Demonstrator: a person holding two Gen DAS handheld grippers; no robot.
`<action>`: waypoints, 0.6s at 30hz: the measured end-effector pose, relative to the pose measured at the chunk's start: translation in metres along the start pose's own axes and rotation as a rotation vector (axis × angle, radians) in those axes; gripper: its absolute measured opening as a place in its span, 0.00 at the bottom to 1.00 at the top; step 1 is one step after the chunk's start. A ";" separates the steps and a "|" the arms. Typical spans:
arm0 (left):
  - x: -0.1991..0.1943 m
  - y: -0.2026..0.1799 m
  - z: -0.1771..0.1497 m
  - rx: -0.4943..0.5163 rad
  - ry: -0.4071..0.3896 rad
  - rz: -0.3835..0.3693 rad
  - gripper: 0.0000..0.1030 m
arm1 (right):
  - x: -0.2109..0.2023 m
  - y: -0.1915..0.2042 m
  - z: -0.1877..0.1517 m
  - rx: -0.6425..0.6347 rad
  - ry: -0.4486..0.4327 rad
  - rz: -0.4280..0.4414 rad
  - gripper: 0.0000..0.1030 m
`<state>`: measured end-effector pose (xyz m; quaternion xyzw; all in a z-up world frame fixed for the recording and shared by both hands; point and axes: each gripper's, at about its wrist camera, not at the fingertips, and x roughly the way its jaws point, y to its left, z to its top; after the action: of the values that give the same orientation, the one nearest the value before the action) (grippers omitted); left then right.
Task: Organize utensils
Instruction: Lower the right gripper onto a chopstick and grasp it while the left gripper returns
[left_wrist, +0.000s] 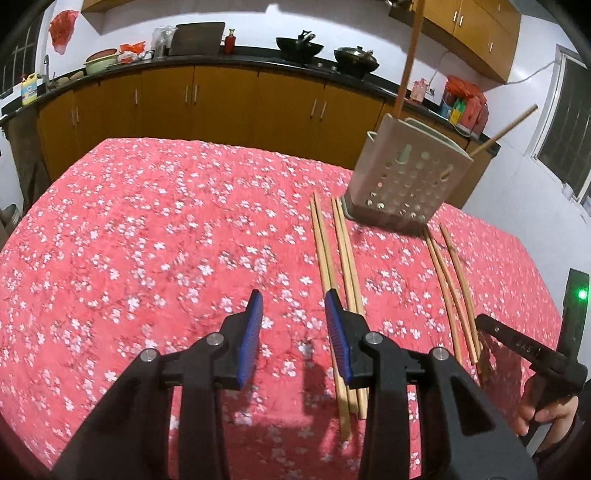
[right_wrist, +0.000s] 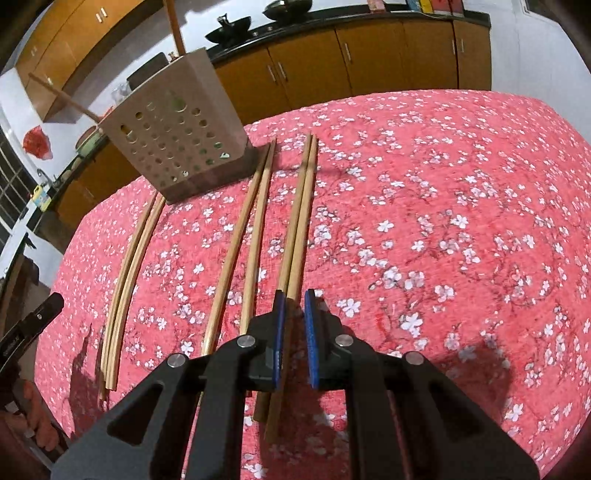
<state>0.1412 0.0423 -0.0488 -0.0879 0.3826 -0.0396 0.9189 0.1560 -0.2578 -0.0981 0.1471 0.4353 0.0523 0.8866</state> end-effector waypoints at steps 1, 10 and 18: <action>0.000 -0.001 0.000 0.000 0.003 -0.002 0.35 | 0.000 0.001 0.000 -0.011 -0.001 -0.008 0.11; 0.008 -0.007 -0.006 0.005 0.032 -0.027 0.34 | 0.001 0.008 -0.001 -0.073 0.006 -0.032 0.11; 0.013 -0.010 -0.011 0.015 0.058 -0.053 0.30 | -0.003 -0.011 0.004 -0.033 -0.038 -0.157 0.07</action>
<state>0.1425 0.0287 -0.0636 -0.0898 0.4063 -0.0695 0.9067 0.1569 -0.2698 -0.0966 0.0990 0.4275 -0.0130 0.8985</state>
